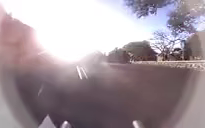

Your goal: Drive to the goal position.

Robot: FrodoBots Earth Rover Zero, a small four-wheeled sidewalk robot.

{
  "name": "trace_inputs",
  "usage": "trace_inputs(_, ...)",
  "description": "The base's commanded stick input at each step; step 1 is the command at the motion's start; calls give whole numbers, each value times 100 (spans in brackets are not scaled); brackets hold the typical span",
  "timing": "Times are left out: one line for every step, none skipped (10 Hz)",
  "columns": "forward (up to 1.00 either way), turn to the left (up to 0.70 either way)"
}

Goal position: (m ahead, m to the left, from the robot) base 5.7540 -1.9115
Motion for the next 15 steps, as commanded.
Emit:
trace_inputs(50,0)
trace_inputs(50,0)
trace_inputs(50,0)
trace_inputs(50,0)
trace_inputs(50,0)
trace_inputs(50,0)
trace_inputs(50,0)
trace_inputs(50,0)
trace_inputs(50,0)
trace_inputs(50,0)
trace_inputs(50,0)
trace_inputs(50,0)
trace_inputs(50,0)
trace_inputs(50,0)
trace_inputs(50,0)
